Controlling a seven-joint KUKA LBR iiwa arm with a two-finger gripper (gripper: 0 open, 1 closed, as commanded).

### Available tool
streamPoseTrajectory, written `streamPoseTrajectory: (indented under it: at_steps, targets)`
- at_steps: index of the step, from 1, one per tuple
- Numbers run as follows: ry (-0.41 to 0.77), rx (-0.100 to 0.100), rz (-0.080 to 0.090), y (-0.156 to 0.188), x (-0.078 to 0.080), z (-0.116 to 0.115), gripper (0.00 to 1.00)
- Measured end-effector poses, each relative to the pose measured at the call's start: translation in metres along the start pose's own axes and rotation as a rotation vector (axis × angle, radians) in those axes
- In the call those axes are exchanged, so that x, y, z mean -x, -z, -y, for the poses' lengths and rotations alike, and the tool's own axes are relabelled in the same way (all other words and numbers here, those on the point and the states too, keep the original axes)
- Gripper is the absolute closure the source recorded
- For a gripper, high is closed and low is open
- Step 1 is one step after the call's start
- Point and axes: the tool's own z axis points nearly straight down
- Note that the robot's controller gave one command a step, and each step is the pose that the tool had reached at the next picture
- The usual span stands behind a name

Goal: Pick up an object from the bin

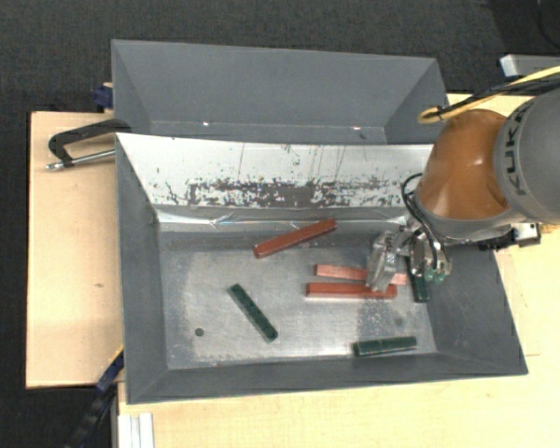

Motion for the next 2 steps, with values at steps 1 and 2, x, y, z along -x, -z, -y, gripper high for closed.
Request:
streamPoseTrajectory:
  at_steps: [1,2]
  targets:
    - [0.000,0.000,0.001,0.0005,0.0004,0.0001,0.00]
    - [0.000,0.000,0.001,0.0005,0.0004,0.0001,0.00]
